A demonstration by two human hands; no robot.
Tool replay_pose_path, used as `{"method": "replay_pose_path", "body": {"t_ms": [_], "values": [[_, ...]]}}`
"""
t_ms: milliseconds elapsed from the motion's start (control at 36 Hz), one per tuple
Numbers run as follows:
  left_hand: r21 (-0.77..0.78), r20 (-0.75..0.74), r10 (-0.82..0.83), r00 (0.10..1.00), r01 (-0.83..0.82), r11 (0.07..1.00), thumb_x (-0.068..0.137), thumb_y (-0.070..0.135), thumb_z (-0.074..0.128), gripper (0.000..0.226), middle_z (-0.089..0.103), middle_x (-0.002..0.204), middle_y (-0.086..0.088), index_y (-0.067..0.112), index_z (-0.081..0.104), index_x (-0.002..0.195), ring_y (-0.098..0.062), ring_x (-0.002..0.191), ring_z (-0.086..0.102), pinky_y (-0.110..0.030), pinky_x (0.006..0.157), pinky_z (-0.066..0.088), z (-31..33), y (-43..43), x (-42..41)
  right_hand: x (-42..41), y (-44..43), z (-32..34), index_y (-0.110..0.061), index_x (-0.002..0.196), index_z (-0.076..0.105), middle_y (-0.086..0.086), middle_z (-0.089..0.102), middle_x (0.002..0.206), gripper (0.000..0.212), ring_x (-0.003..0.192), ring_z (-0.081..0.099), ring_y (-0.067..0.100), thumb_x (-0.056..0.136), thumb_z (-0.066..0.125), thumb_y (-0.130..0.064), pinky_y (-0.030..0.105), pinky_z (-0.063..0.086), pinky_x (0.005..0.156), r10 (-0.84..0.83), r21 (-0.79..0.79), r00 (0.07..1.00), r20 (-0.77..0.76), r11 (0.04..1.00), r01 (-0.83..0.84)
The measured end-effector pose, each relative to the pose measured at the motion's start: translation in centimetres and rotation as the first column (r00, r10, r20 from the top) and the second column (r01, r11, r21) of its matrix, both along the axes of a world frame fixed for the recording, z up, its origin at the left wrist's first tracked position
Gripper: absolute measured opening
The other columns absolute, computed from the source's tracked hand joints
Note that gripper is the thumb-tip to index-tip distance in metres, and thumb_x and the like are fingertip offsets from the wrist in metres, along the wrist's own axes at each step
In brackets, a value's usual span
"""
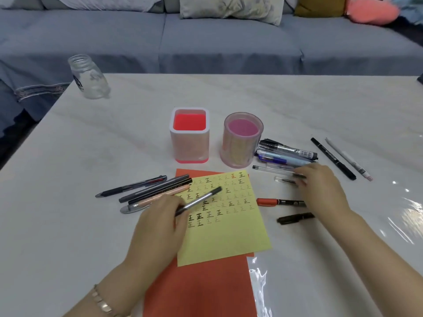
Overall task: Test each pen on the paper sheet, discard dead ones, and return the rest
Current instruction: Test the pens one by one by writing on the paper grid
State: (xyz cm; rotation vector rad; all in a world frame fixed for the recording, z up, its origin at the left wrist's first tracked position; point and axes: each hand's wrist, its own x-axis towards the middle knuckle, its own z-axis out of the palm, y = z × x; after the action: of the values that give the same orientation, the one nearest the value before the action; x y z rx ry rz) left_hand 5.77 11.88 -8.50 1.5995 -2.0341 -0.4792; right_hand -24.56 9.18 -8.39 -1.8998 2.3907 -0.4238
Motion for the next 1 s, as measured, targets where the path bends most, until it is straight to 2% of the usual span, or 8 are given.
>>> {"method": "replay_pose_path", "body": {"t_ms": [111, 333, 472, 667, 750, 806, 917, 1000], "values": [[0.028, 0.045, 0.053, 0.998, -0.054, 0.998, 0.083, 0.009, 0.064, 0.009, 0.052, 0.089, 0.007, 0.014, 0.066, 0.090, -0.015, 0.083, 0.052, -0.028, 0.070, 0.038, -1.9, -0.5, 3.0, 0.0, -0.5, -1.0, -0.006, 0.094, 0.070, 0.013, 0.062, 0.099, 0.016, 0.101, 0.052, 0.035, 0.086, 0.055, -0.006, 0.036, 0.039, 0.071, 0.030, 0.127, 0.993, -0.113, 0.992, -0.015], [-0.103, 0.258, 0.107, 0.960, -0.082, 0.991, 0.075, 0.019, 0.059, 0.019, 0.061, 0.077, -0.002, 0.011, 0.071, 0.086, -0.027, 0.069, 0.056, -0.032, 0.062, 0.039, -2.4, -2.7, 4.9, 1.9, 0.6, -0.2, -0.013, 0.099, 0.065, 0.006, 0.065, 0.097, 0.022, 0.097, 0.052, 0.029, 0.086, 0.052, 0.000, 0.030, 0.026, 0.076, 0.111, -0.008, 0.989, -0.100, 0.994, -0.112], [-0.085, 0.224, 0.171, 0.960, -0.155, 0.984, 0.073, 0.023, 0.059, 0.022, 0.063, 0.086, -0.003, 0.012, 0.069, 0.089, -0.028, 0.076, 0.056, -0.033, 0.068, 0.038, -1.9, -3.1, 4.9, 4.4, 1.7, 1.7, -0.014, 0.096, 0.065, 0.004, 0.066, 0.091, 0.023, 0.088, 0.060, 0.029, 0.078, 0.064, 0.001, 0.039, 0.044, 0.079, 0.314, -0.110, 0.947, 0.063, 0.945, -0.306], [-0.137, 0.001, -0.199, 0.980, 0.197, 0.971, 0.087, 0.045, 0.046, 0.048, 0.059, 0.114, -0.006, 0.011, 0.055, 0.120, -0.016, 0.108, 0.047, -0.026, 0.095, 0.034, 0.7, -0.6, 1.1, 9.4, 3.3, 3.0, -0.017, 0.091, 0.068, -0.003, 0.065, 0.084, 0.021, 0.074, 0.062, 0.022, 0.085, 0.051, -0.028, 0.032, 0.049, 0.067, 0.552, -0.182, 0.827, 0.109, 0.829, -0.529], [-0.065, 0.051, -0.364, 0.930, 0.367, 0.928, 0.095, 0.046, 0.035, 0.044, 0.064, 0.109, -0.002, 0.015, 0.050, 0.123, -0.016, 0.099, 0.057, -0.023, 0.086, 0.038, 1.5, 0.6, -0.7, 11.3, 3.5, 2.7, -0.017, 0.091, 0.069, -0.002, 0.066, 0.081, 0.024, 0.075, 0.062, 0.019, 0.085, 0.049, -0.028, 0.028, 0.045, 0.073, 0.641, -0.237, 0.764, 0.072, 0.755, -0.611], [-0.021, -0.011, -0.349, 0.937, 0.348, 0.937, 0.093, 0.040, 0.036, 0.040, 0.067, 0.098, 0.003, 0.017, 0.055, 0.119, -0.010, 0.086, 0.059, -0.020, 0.077, 0.039, 1.6, 1.1, -1.5, 12.1, 3.8, 2.5, -0.019, 0.092, 0.068, -0.003, 0.067, 0.082, 0.020, 0.081, 0.056, 0.014, 0.086, 0.051, -0.027, 0.023, 0.037, 0.080, 0.682, -0.313, 0.731, 0.038, 0.703, -0.639], [-0.037, -0.085, -0.221, 0.972, 0.218, 0.975, 0.096, 0.033, 0.037, 0.029, 0.059, 0.089, 0.009, 0.018, 0.060, 0.107, -0.005, 0.083, 0.048, -0.021, 0.074, 0.039, 2.2, 1.4, -2.1, 12.6, 4.7, 3.0, -0.011, 0.084, 0.068, 0.003, 0.064, 0.083, 0.012, 0.086, 0.048, 0.018, 0.083, 0.058, -0.017, 0.018, 0.034, 0.085, 0.603, -0.529, 0.797, 0.028, 0.686, -0.500], [0.069, -0.234, -0.128, 0.964, 0.147, 0.987, 0.098, 0.029, 0.035, 0.013, 0.048, 0.078, 0.017, 0.035, 0.046, 0.094, 0.000, 0.074, 0.045, -0.015, 0.066, 0.036, 2.6, 1.7, -1.9, 12.7, 5.8, 3.8, -0.016, 0.074, 0.063, -0.004, 0.054, 0.072, 0.011, 0.078, 0.043, 0.010, 0.080, 0.060, -0.025, 0.010, 0.032, 0.078, 0.420, -0.543, 0.884, 0.207, 0.801, -0.253]]}}
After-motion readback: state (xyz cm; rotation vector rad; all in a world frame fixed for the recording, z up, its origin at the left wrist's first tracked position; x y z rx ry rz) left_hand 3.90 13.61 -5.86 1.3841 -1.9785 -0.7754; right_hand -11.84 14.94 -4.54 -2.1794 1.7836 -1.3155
